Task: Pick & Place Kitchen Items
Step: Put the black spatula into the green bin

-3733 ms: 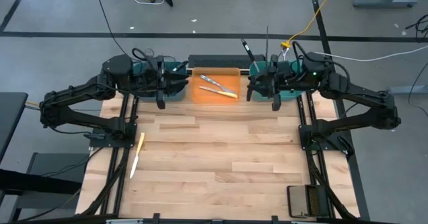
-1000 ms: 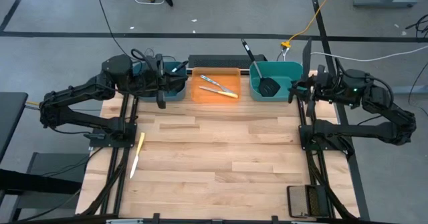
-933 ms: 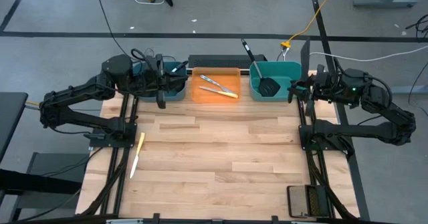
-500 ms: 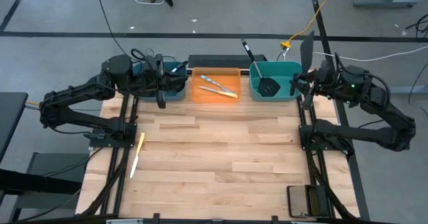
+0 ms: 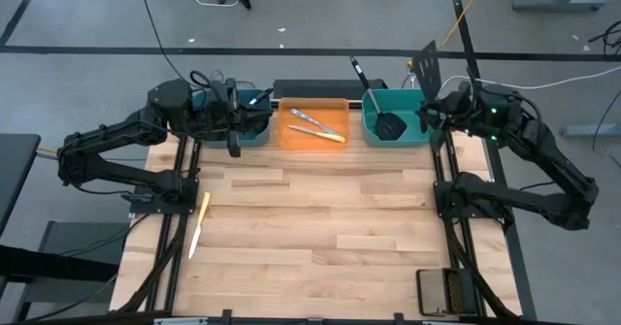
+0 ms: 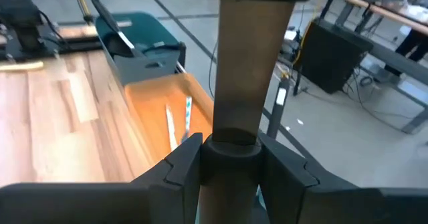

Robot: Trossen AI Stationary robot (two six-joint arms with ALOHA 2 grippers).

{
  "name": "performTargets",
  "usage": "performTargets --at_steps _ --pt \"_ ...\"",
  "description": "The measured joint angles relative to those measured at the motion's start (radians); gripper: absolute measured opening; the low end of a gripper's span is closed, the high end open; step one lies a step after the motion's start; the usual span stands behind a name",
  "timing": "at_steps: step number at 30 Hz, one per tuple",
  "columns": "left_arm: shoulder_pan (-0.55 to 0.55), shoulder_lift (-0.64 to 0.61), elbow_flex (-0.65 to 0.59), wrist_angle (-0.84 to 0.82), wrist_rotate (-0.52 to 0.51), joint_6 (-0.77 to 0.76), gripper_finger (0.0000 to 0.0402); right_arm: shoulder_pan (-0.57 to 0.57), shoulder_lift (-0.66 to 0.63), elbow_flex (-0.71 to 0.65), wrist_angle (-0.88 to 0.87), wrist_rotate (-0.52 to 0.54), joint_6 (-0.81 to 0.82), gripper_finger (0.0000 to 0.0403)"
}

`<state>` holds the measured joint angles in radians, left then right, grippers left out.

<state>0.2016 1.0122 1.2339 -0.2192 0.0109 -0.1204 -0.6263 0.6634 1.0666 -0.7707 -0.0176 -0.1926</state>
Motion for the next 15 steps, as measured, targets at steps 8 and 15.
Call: performTargets --at_steps 8,15 --pt "0.000 0.000 0.000 0.000 0.000 0.000 0.0011 -0.112 0.012 0.000 -0.030 -0.028 -0.053 0.0126" --pt "0.000 0.000 0.000 0.000 -0.018 0.006 0.0007 -0.176 0.027 0.000 -0.178 0.026 -0.105 0.0126"
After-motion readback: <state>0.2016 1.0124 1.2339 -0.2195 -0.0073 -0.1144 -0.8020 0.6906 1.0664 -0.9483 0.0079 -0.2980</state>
